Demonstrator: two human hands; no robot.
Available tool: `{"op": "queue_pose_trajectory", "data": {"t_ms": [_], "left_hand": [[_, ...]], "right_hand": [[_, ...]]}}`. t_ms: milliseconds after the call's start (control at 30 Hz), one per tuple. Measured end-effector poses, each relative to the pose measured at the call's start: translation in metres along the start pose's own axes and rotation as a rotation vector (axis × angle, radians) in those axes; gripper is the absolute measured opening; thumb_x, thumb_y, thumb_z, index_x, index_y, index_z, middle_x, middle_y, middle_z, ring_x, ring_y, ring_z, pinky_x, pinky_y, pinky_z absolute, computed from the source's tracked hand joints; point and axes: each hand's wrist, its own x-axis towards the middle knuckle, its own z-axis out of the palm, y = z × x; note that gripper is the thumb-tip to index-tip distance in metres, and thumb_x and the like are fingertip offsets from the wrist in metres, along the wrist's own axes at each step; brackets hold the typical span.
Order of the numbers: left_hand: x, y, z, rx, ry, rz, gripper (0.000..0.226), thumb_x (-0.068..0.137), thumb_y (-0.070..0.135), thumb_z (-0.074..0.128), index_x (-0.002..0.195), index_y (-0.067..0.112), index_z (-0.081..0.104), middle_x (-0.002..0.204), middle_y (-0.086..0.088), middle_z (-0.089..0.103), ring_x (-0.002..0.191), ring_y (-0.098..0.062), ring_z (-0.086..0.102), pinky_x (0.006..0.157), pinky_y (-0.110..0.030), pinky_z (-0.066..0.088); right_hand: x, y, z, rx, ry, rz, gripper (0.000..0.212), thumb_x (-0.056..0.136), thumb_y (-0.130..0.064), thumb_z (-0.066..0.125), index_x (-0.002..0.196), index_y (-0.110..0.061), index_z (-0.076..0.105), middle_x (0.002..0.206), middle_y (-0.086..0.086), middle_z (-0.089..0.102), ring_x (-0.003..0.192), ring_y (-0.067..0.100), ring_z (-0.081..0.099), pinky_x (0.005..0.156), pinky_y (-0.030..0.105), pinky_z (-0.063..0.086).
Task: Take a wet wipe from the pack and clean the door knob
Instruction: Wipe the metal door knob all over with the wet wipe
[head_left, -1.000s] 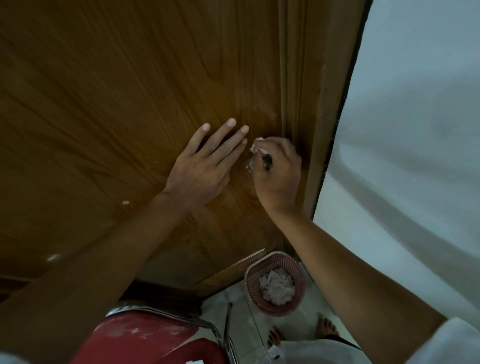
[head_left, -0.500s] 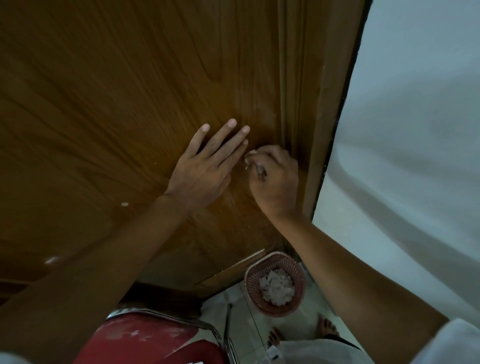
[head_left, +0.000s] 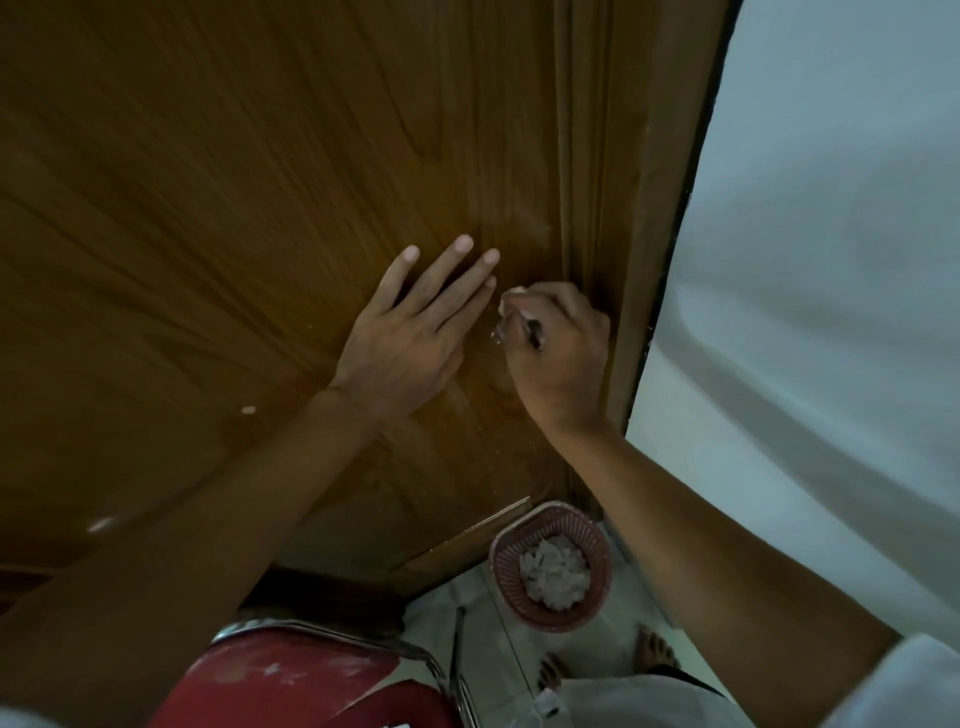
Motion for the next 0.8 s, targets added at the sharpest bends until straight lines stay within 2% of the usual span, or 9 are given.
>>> {"op": "queue_pose_trajectory", "data": {"t_ms": [67, 200, 300, 467, 533, 600, 667, 733, 800], "left_hand": [[0.000, 0.000, 0.000, 0.001, -0.003, 0.002, 0.051, 0.104, 0.024, 0.046, 0.153, 0.010, 0.040, 0.165, -0.007, 0.026, 0.153, -0.028, 0.021, 0.124, -0.048, 0.002], [0.000, 0.000, 0.000, 0.006, 0.001, 0.005, 0.050, 0.105, 0.025, 0.046, 0.152, 0.009, 0.042, 0.164, -0.008, 0.028, 0.152, -0.028, 0.023, 0.124, -0.049, 0.003], [0.000, 0.000, -0.001, 0.004, -0.002, 0.004, 0.051, 0.104, 0.024, 0.047, 0.152, 0.009, 0.042, 0.165, -0.008, 0.027, 0.152, -0.029, 0.023, 0.123, -0.050, 0.005], [0.000, 0.000, -0.001, 0.000, -0.023, 0.010, 0.052, 0.104, 0.023, 0.047, 0.154, 0.009, 0.039, 0.166, -0.008, 0.024, 0.154, -0.029, 0.019, 0.124, -0.050, 0.003], [0.003, 0.000, -0.001, -0.009, -0.024, 0.020, 0.052, 0.104, 0.022, 0.047, 0.153, 0.008, 0.040, 0.165, -0.009, 0.025, 0.153, -0.029, 0.020, 0.124, -0.050, 0.003], [0.009, 0.000, -0.002, -0.009, -0.010, 0.021, 0.050, 0.104, 0.023, 0.046, 0.152, 0.008, 0.042, 0.164, -0.009, 0.028, 0.153, -0.030, 0.022, 0.124, -0.050, 0.004], [0.016, 0.001, -0.002, -0.012, -0.005, 0.020, 0.049, 0.104, 0.023, 0.046, 0.151, 0.007, 0.042, 0.164, -0.010, 0.028, 0.152, -0.030, 0.022, 0.123, -0.049, 0.004], [0.021, 0.001, -0.002, -0.012, -0.001, 0.026, 0.049, 0.105, 0.024, 0.045, 0.151, 0.007, 0.042, 0.164, -0.010, 0.028, 0.153, -0.030, 0.022, 0.124, -0.049, 0.005], [0.024, 0.002, -0.001, -0.009, 0.003, 0.032, 0.049, 0.105, 0.024, 0.043, 0.151, 0.007, 0.042, 0.164, -0.010, 0.028, 0.152, -0.030, 0.023, 0.123, -0.050, 0.007]], "right_hand": [[0.002, -0.001, 0.000, -0.007, 0.016, 0.004, 0.011, 0.093, -0.022, 0.068, 0.100, -0.021, 0.076, 0.102, -0.003, 0.070, 0.096, 0.015, 0.064, 0.084, 0.038, 0.048], [-0.008, 0.005, 0.002, -0.191, -0.157, -0.250, 0.011, 0.089, -0.021, 0.069, 0.096, -0.024, 0.077, 0.102, -0.005, 0.070, 0.102, 0.020, 0.063, 0.087, 0.041, 0.043], [-0.008, 0.006, 0.003, -0.157, -0.121, -0.238, 0.010, 0.089, -0.020, 0.070, 0.095, -0.024, 0.077, 0.101, -0.005, 0.070, 0.101, 0.018, 0.063, 0.086, 0.039, 0.043], [0.001, -0.006, 0.004, 0.203, 0.151, 0.369, 0.021, 0.096, -0.030, 0.059, 0.107, -0.020, 0.074, 0.109, -0.005, 0.067, 0.098, 0.011, 0.064, 0.082, 0.042, 0.058], [0.000, -0.009, 0.003, 0.176, 0.125, 0.344, 0.024, 0.096, -0.033, 0.057, 0.107, -0.021, 0.074, 0.108, -0.005, 0.067, 0.097, 0.012, 0.064, 0.080, 0.045, 0.059], [-0.006, -0.012, 0.002, 0.163, 0.051, 0.206, 0.018, 0.096, -0.028, 0.062, 0.106, -0.020, 0.075, 0.105, -0.005, 0.067, 0.094, 0.010, 0.065, 0.079, 0.043, 0.058], [-0.005, -0.016, 0.002, 0.213, 0.060, 0.265, 0.013, 0.095, -0.023, 0.067, 0.104, -0.019, 0.075, 0.103, -0.007, 0.068, 0.091, 0.004, 0.064, 0.077, 0.031, 0.059], [0.004, -0.024, 0.001, 0.355, 0.146, 0.591, 0.013, 0.094, -0.021, 0.068, 0.104, -0.020, 0.076, 0.105, -0.009, 0.069, 0.089, -0.002, 0.062, 0.068, 0.012, 0.052], [0.014, -0.029, 0.003, 0.550, 0.222, 0.935, 0.014, 0.095, -0.022, 0.068, 0.107, -0.021, 0.075, 0.105, -0.008, 0.071, 0.089, -0.002, 0.062, 0.059, 0.004, 0.048]]}}
